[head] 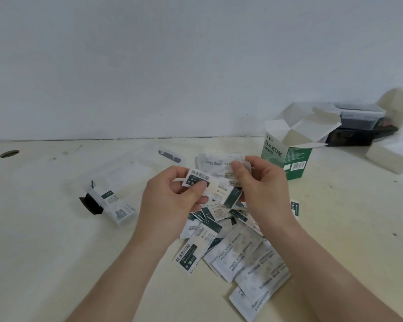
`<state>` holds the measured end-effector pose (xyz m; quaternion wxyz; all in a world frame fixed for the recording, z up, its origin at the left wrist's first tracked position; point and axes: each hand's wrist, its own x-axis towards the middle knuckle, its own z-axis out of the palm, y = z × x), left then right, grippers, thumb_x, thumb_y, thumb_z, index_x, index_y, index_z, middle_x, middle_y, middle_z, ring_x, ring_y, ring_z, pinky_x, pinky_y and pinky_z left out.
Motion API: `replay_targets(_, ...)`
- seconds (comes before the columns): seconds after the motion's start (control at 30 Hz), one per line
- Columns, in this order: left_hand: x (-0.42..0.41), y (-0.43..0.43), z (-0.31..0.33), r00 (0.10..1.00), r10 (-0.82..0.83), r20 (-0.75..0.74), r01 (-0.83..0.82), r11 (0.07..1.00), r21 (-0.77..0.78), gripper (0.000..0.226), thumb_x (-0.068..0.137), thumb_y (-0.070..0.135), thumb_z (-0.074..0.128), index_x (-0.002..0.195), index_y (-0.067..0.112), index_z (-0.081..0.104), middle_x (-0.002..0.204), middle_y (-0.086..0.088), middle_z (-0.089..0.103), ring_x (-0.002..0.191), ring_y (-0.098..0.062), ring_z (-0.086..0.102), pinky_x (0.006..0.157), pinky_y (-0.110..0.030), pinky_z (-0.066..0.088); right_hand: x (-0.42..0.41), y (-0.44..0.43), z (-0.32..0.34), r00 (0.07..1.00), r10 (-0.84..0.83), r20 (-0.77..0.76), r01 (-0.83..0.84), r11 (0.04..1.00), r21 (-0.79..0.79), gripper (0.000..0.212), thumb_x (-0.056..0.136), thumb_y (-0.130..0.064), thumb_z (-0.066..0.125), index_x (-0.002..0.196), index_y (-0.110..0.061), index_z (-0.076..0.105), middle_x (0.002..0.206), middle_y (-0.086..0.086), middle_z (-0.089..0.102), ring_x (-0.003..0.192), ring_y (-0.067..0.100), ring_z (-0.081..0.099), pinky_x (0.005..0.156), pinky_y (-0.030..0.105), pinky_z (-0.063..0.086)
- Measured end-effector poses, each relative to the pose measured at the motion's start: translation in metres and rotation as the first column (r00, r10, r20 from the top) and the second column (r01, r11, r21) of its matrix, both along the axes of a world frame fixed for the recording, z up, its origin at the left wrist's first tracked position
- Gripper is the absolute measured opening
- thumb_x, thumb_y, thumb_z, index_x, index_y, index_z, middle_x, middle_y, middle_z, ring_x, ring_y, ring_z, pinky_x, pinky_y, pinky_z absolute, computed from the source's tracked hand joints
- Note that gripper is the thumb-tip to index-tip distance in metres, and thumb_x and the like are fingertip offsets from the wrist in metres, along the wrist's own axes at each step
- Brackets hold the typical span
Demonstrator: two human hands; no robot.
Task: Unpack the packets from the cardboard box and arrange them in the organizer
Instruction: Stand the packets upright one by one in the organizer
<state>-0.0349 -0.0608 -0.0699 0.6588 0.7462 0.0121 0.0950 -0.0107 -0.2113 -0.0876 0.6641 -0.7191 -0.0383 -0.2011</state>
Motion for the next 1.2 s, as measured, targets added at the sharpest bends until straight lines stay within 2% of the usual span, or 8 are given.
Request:
replay_targets(0.17, 0.000, 0.002, 0.001, 0.999, 0.042, -0.001, -0.042, 0.999, 0.008, 0.028, 0.085, 0.001, 0.067, 0.101, 0.024, 0.067, 0.077, 0.000, 0.075, 0.060, -0.016, 0.071, 0.060, -0.026, 0.060, -0.002, -0.011, 0.012, 1.000, -0.027, 0.008, 0.027, 0.998, 0.062, 0.014, 0.094, -0.018, 0.061, 0.083, -0.022, 0.069, 0.078, 0.005, 0.074, 0.064, 0.017, 0.071, 0.044, 0.030, 0.051)
replay_targets(0.3, 0.001, 0.001, -0.002, 0.998, -0.017, -0.066, 0.010, 0.995, -0.101, 0.028, 0.090, 0.003, 0.059, 0.104, 0.026, 0.067, 0.087, -0.011, 0.072, 0.056, -0.018, 0.067, 0.062, -0.033, 0.059, -0.004, -0.022, 0.022, 0.978, 0.138, 0.156, -0.156, 0.982, 0.108, 0.009, 0.087, -0.015, 0.067, 0.092, -0.018, 0.073, 0.082, 0.002, 0.076, 0.074, 0.020, 0.073, 0.058, 0.027, 0.055)
replay_targets(0.43, 0.002, 0.000, -0.002, 0.996, -0.079, -0.051, 0.056, 0.933, -0.356, 0.022, 0.091, 0.000, 0.056, 0.105, 0.015, 0.066, 0.082, -0.005, 0.073, 0.067, -0.017, 0.070, 0.057, -0.023, 0.054, -0.007, -0.012, 0.017, 0.886, 0.463, 0.040, -0.450, 0.876, -0.172, 0.014, 0.082, -0.009, 0.069, 0.093, -0.014, 0.076, 0.088, 0.002, 0.077, 0.081, 0.018, 0.071, 0.074, 0.026, 0.056)
replay_targets(0.67, 0.003, 0.003, 0.005, 0.988, -0.156, -0.012, 0.117, 0.790, -0.601, 0.022, 0.096, 0.018, 0.051, 0.108, 0.007, 0.066, 0.089, -0.012, 0.070, 0.077, -0.027, 0.070, 0.064, -0.031, 0.057, -0.006, -0.017, 0.018, 0.899, 0.433, -0.061, -0.436, 0.877, -0.201, 0.021, 0.083, 0.001, 0.071, 0.091, -0.016, 0.077, 0.100, -0.002, 0.076, 0.092, 0.022, 0.071, 0.080, 0.030, 0.058)
replay_targets(0.83, 0.004, 0.004, -0.003, 0.996, 0.054, 0.074, -0.044, 0.990, -0.135, 0.029, 0.089, 0.005, 0.062, 0.110, 0.025, 0.067, 0.101, -0.001, 0.070, 0.080, -0.016, 0.071, 0.068, -0.036, 0.060, -0.011, -0.022, 0.026, 0.851, 0.468, -0.239, -0.518, 0.824, -0.231, 0.018, 0.074, -0.015, 0.083, 0.091, -0.020, 0.079, 0.109, -0.010, 0.073, 0.097, 0.010, 0.070, 0.089, 0.035, 0.056)
replay_targets(0.93, 0.004, 0.005, -0.009, 0.974, 0.092, 0.208, -0.124, 0.981, 0.147, 0.037, 0.087, 0.007, 0.064, 0.110, 0.036, 0.066, 0.101, 0.010, 0.069, 0.084, -0.013, 0.069, 0.076, -0.040, 0.058, -0.014, -0.016, 0.026, 0.843, 0.480, -0.241, -0.524, 0.836, -0.166, 0.026, 0.079, -0.030, 0.076, 0.095, -0.012, 0.067, 0.091, -0.004, 0.072, 0.076, 0.018, 0.067, 0.072, 0.032, 0.055)
replay_targets(1.07, -0.001, -0.001, -0.012, 0.930, 0.040, 0.365, -0.166, 0.933, 0.321, 0.039, 0.087, 0.005, 0.062, 0.117, 0.029, 0.064, 0.108, 0.018, 0.058, 0.099, 0.000, 0.060, 0.082, -0.018, 0.051, -0.015, 0.003, 0.014, 0.842, 0.452, -0.294, -0.491, 0.868, -0.070, 0.027, 0.093, -0.013, 0.061, 0.115, -0.018, 0.048, 0.090, 0.010, 0.068, 0.070, 0.023, 0.070, 0.056, 0.032, 0.058)
replay_targets(1.2, 0.000, 0.001, -0.009, 0.928, -0.045, 0.370, -0.073, 0.952, 0.298, 0.049, 0.082, 0.008, 0.069, 0.123, 0.032, 0.059, 0.110, 0.015, 0.059, 0.101, -0.001, 0.058, 0.077, -0.023, 0.054, -0.012, -0.001, 0.015, 0.802, 0.531, -0.274, -0.561, 0.827, -0.039, 0.025, 0.098, -0.007, 0.054, 0.120, -0.015, 0.063, 0.092, 0.013, 0.071, 0.063, 0.023, 0.068, 0.053, 0.030, 0.055)
